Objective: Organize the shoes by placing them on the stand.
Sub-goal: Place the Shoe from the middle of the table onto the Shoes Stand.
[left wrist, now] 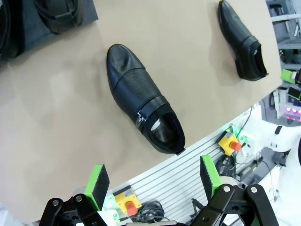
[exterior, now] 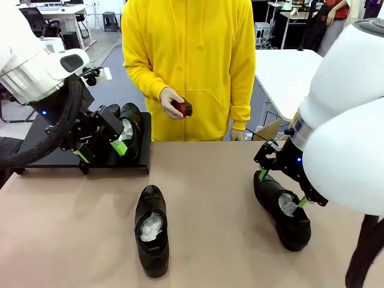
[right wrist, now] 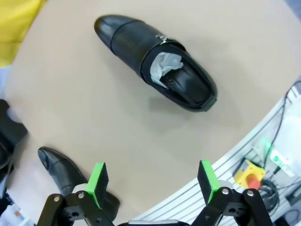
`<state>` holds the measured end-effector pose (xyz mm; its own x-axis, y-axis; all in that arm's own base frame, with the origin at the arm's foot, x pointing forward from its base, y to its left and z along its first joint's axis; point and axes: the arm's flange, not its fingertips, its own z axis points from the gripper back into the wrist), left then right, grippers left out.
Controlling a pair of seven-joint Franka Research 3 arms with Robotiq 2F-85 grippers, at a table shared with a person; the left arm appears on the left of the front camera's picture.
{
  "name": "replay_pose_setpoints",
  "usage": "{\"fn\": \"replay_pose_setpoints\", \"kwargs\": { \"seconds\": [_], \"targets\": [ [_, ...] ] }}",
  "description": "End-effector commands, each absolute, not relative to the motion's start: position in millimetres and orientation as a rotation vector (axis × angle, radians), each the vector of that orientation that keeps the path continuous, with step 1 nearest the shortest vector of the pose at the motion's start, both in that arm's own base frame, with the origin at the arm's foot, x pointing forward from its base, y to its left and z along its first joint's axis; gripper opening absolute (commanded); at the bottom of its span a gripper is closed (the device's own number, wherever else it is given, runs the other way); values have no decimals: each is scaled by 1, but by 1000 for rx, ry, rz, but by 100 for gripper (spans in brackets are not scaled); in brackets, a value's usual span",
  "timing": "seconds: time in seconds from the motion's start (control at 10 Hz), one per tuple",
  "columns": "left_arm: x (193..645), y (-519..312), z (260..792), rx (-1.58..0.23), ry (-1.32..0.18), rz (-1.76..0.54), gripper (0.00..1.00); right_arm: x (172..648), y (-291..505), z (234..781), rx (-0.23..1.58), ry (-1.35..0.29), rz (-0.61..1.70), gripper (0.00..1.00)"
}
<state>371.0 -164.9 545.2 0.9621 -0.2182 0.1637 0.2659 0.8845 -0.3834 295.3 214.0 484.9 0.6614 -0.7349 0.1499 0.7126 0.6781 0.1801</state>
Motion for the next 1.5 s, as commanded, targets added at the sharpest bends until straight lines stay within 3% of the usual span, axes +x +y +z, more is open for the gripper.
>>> {"fn": "replay_pose_setpoints", "kwargs": {
  "seconds": [0.0, 0.4, 0.9, 1.4],
  "targets": [
    [354, -195, 537, -345, -190, -183, 100, 301, 219, 487, 119, -206, -777, 100],
    [339, -277, 487, -190, -45, 128, 100, 301, 219, 487, 119, -206, -777, 100],
    [340, -336, 430, -50, -6, 167, 100, 301, 219, 487, 119, -206, -777, 100],
    [320, -364, 396, -74, -6, 122, 100, 301, 219, 487, 119, -206, -777, 100]
  ]
}}
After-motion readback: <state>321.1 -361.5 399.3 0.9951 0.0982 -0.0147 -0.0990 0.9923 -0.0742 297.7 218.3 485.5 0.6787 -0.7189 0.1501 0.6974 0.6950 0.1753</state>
